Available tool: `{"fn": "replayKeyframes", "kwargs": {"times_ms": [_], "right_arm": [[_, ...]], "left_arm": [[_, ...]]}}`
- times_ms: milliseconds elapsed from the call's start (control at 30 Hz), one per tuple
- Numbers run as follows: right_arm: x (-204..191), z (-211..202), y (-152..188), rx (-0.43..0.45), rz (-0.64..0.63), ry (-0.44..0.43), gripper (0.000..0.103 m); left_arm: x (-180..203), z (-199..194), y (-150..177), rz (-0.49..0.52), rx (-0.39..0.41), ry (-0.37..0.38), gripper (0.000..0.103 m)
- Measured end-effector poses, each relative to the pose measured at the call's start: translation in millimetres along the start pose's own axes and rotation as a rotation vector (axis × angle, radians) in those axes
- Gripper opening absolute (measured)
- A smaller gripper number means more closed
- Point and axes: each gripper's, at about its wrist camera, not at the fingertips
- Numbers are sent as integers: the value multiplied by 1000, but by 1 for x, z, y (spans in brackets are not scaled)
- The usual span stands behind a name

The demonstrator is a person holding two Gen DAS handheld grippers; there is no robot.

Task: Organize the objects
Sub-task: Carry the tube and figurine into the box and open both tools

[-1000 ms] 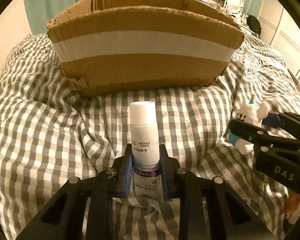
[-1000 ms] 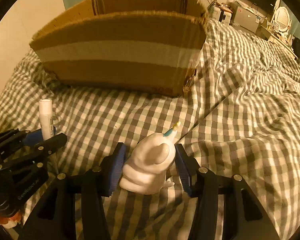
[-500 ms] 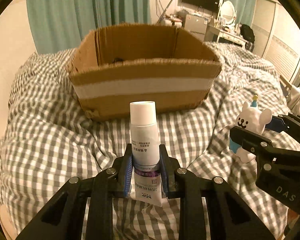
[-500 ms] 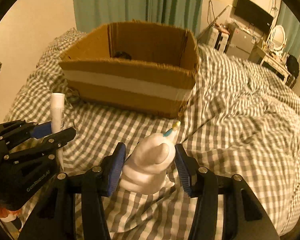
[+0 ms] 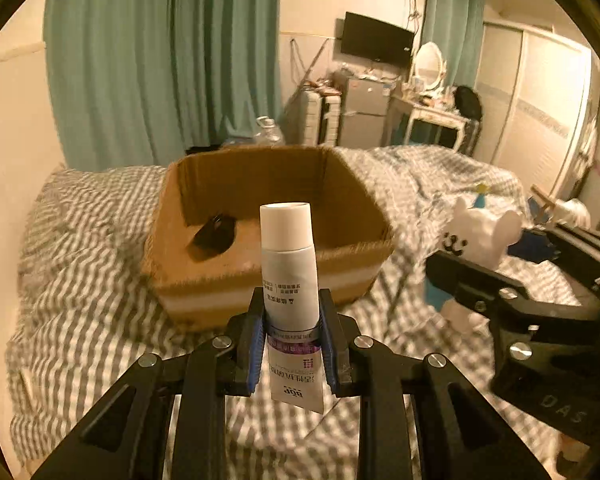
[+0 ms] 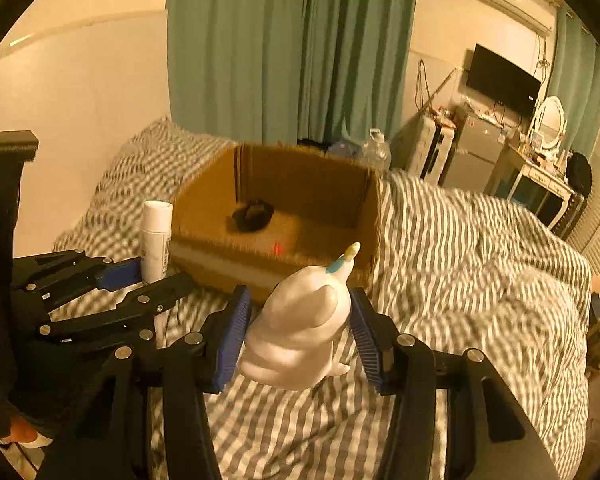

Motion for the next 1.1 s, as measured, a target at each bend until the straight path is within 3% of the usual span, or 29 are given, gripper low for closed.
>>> {"fn": "replayKeyframes", "kwargs": {"times_ms": [133,233,300,533,567,600,800,1067,1100], "right_arm": [[13,4,-37,26,16,-20,49],[25,18,-66,31,31,-26,49],[33,30,-83,21,41,-36,49],[59,119,-142,-54,75,-63,49],[61,133,-147,-73,78,-67,48],[61,147,-150,-93,77,-72,41],[57,217,-161,-174,30,-99,41],[55,219,-156,-121,23,-116,42],[54,217,-157,-112,28,-105,49]], "left_arm": [[-12,6,-41,0,16,-4,24],[-27,24,-76,-26,0,27,24],[-36,41,-99,-27,-10,6,24],[-65,116,-154,-32,-73,-43,24],[-69,127,-159,-31,-86,-55,24],[-72,138,-163,-27,-101,-62,24],[-84,183,-179,1,-174,-79,24],[-89,198,-175,9,-150,-76,28],[-90,196,-173,-2,-144,-76,29]]}}
Point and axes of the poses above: each gripper's, at about its wrist camera, not at the fingertips, and z roughly the way its jaws point, x to its right, y to its underside, and after that the axes turned 12 degrees about -x, right-handed
